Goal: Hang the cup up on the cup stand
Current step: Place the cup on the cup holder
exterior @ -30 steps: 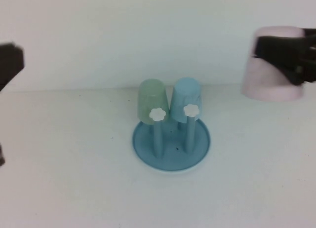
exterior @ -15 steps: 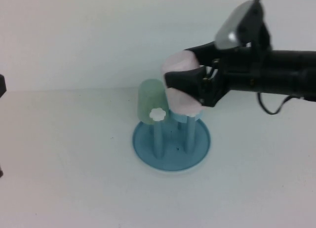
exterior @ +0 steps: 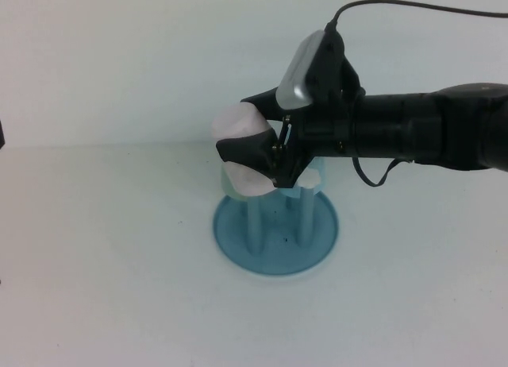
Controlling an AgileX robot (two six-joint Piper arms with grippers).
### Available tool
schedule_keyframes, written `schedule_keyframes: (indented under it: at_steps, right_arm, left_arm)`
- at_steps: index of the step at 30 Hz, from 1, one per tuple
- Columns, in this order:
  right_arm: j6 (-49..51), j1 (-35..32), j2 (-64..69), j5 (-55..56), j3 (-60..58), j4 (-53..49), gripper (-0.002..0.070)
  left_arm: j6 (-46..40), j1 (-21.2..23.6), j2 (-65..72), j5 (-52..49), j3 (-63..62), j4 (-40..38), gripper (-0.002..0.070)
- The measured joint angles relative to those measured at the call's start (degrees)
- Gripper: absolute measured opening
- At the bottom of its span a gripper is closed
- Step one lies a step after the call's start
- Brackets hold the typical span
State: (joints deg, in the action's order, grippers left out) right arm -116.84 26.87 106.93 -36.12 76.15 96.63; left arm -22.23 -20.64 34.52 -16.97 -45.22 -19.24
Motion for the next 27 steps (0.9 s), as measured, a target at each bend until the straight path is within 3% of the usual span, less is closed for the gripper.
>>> schedule_keyframes:
  at_steps: [27]
  right_arm:
    - [-2.08,0.0,10.85,-0.69,2.51,0.33,0.0569]
  left_arm:
    - [0.12,0.0,0.0,-0.22,0.0,0.0,0.0001]
